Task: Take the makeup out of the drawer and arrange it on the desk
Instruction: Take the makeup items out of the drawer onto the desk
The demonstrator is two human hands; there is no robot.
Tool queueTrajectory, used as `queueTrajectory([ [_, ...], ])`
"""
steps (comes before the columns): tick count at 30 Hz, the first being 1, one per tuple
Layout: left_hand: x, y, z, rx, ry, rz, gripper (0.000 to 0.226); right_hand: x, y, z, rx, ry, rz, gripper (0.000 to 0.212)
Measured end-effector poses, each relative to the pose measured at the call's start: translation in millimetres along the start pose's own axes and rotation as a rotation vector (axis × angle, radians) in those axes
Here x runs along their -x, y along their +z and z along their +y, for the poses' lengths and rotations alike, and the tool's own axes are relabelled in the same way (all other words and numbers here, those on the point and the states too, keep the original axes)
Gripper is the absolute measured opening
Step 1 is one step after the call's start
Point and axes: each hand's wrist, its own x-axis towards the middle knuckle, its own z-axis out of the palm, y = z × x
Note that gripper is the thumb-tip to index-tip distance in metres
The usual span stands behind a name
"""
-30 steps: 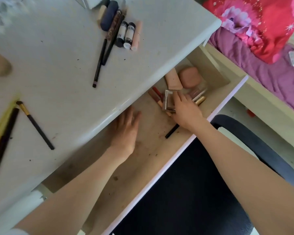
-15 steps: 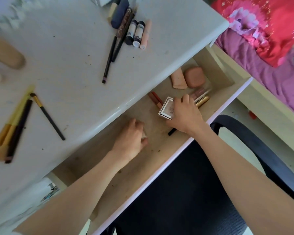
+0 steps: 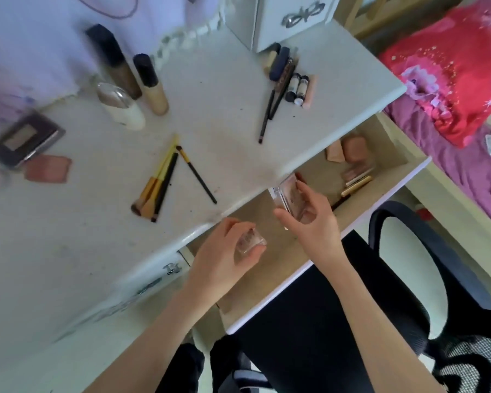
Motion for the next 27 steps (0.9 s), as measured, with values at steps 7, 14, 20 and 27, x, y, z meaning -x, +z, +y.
queueTrajectory([
  [7, 51, -102, -77, -0.215, -0.12, 0.348, 0.037, 26, 113, -79, 0.205, -0.263, -0.223, 0.064],
  [14, 98, -176, -174, -0.22, -0.456, 0.459, 0.038, 36, 231, -121, 0.637, -0.563, -0.302, 0.063],
  [20, 101, -205, -207, -0.127, -0.497, 0.478, 0.043, 33, 277, -123, 0.8, -0.625, -0.339, 0.063],
  [27, 90, -212, -214, -0.054, -0.483, 0.503, 0.045, 34, 297, -134, 0.621, -0.651, -0.47, 0.054],
])
